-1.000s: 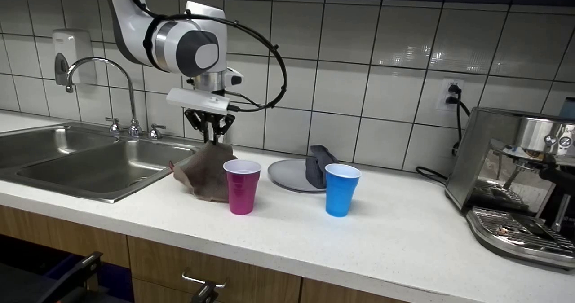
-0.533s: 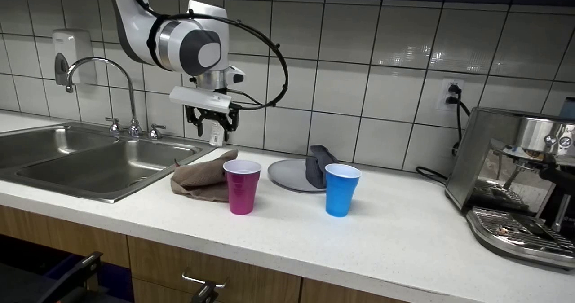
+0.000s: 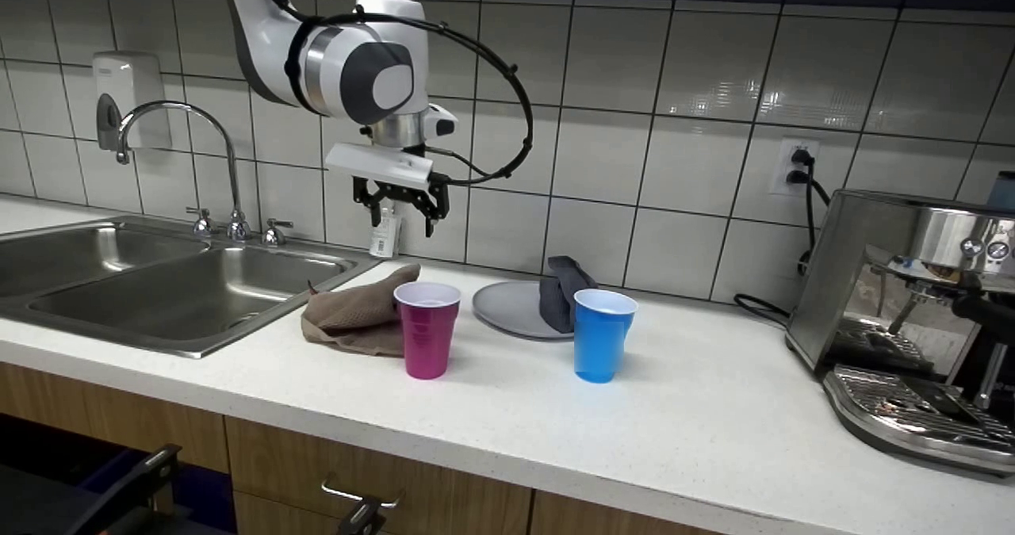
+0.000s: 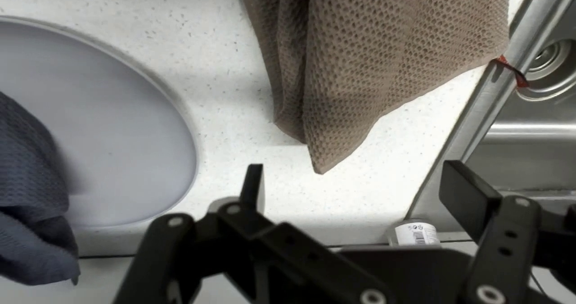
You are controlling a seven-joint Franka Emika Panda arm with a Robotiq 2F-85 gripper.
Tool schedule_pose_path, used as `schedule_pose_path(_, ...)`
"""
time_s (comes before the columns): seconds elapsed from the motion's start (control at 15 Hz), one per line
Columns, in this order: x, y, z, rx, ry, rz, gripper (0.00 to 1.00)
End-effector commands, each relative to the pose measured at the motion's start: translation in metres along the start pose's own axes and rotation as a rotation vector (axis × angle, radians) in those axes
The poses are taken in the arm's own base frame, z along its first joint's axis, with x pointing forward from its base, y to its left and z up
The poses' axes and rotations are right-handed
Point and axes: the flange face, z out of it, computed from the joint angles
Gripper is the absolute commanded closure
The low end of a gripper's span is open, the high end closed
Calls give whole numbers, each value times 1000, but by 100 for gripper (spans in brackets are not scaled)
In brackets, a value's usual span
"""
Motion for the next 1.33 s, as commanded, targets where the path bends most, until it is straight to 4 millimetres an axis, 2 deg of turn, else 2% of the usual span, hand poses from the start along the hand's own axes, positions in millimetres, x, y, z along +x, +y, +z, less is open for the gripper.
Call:
schedule_pose_path(0.0,7,20,-21,-20,41,33,0)
schedule_pose_path(0.2,7,36,-30,-39,58,53,0)
schedule_pose_path(0.47,-13,25,-68,-66,55,60,0)
schedule_pose_path(0.53,3,33,-39,-51,56,51,0)
schedule_pose_path(0.67,-4,28,-54,-58,64,51,0)
schedule_pose_path(0.8,-9,26,-61,-60,66,50,0)
schedule_pose_path(1.27,-10,32,-57,-84,96,47,0)
